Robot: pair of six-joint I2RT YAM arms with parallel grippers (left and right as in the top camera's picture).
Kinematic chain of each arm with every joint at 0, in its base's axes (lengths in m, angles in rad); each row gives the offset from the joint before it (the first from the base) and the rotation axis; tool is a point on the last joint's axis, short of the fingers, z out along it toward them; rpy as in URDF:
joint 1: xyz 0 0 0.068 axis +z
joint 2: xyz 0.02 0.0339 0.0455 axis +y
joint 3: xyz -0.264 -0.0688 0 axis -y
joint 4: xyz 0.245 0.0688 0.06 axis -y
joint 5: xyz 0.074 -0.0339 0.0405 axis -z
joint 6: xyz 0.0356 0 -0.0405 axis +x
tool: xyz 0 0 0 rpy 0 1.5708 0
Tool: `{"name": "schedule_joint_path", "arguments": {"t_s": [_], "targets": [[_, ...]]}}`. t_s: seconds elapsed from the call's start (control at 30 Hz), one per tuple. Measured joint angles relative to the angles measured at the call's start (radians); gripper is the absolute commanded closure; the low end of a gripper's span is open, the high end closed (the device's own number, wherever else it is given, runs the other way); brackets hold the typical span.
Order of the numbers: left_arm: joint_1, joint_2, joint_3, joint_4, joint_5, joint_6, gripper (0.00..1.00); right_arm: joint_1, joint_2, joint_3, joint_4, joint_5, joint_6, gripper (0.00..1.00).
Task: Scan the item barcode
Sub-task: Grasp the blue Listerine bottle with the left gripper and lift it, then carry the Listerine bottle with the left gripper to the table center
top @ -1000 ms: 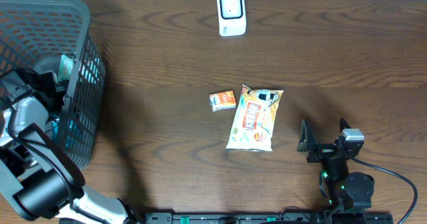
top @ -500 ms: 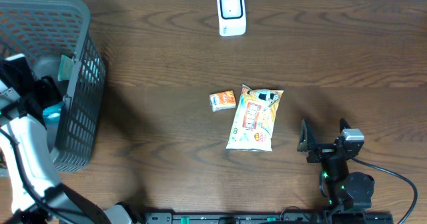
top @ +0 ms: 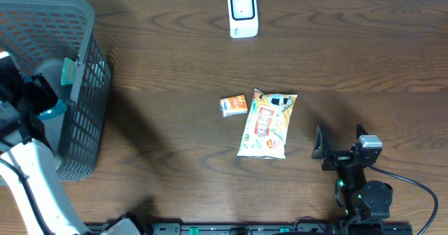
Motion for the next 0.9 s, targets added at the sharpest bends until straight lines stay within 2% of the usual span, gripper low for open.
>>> {"name": "schedule_joint_path", "arguments": {"t_s": [0.27, 0.9], "targets": [[0.000, -0.108, 0.000, 0.012, 0.000, -0.033, 0.48, 0.000, 0.000, 0.000, 0.000, 0.000, 0.000, 0.01], [0.000, -0.338, 0.000, 0.137, 0.065, -0.212, 0.48, 0.000, 0.000, 0.000, 0.000, 0.000, 0.000, 0.01]]}}
